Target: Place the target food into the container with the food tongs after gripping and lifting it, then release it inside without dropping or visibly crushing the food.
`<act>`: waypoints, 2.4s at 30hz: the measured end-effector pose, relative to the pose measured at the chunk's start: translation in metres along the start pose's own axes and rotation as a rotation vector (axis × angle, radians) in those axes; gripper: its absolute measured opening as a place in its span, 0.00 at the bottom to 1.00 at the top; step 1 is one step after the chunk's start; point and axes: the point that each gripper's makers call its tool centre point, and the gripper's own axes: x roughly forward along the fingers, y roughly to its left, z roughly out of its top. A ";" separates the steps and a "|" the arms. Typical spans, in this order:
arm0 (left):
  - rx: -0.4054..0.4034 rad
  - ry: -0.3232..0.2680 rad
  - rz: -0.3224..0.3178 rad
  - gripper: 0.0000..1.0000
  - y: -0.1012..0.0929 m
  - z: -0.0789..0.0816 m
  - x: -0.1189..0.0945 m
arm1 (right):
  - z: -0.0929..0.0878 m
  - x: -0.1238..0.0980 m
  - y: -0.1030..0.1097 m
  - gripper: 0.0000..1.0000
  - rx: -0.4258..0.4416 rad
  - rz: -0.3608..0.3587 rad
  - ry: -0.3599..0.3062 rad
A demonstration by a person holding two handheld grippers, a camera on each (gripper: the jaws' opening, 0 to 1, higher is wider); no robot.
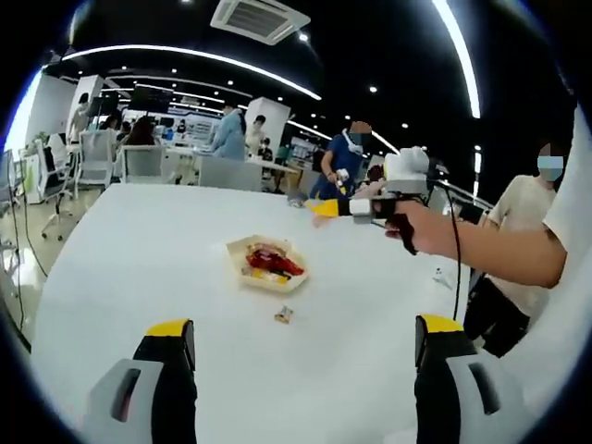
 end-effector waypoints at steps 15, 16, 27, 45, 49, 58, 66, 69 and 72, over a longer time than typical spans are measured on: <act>0.039 -0.160 0.004 0.75 -0.008 0.037 0.007 | -0.013 -0.040 0.012 0.28 -0.009 -0.039 -0.008; 0.066 -0.169 -0.006 0.75 -0.009 0.039 0.006 | -0.013 -0.041 0.012 0.28 -0.006 -0.038 -0.010; 0.141 -0.097 -0.031 0.99 -0.012 0.023 0.009 | -0.031 -0.050 0.018 0.28 0.012 -0.046 0.007; 0.154 -0.050 -0.013 0.99 -0.008 0.010 0.000 | -0.087 -0.094 0.061 0.29 0.033 -0.038 0.014; 0.154 -0.043 -0.024 0.99 -0.011 0.008 0.000 | -0.097 -0.100 0.060 0.29 0.044 -0.041 0.024; 0.165 -0.030 -0.029 0.99 -0.013 0.003 -0.003 | -0.101 -0.106 0.061 0.28 0.054 -0.039 0.037; 0.162 -0.027 -0.025 0.99 -0.010 0.004 -0.005 | -0.097 -0.100 0.061 0.28 0.034 -0.027 0.042; 0.167 -0.027 -0.021 0.99 -0.008 0.004 -0.005 | -0.097 -0.097 0.061 0.28 0.024 -0.024 0.047; 0.160 -0.027 -0.011 0.99 -0.006 0.004 -0.007 | -0.095 -0.090 0.061 0.28 0.018 -0.012 0.055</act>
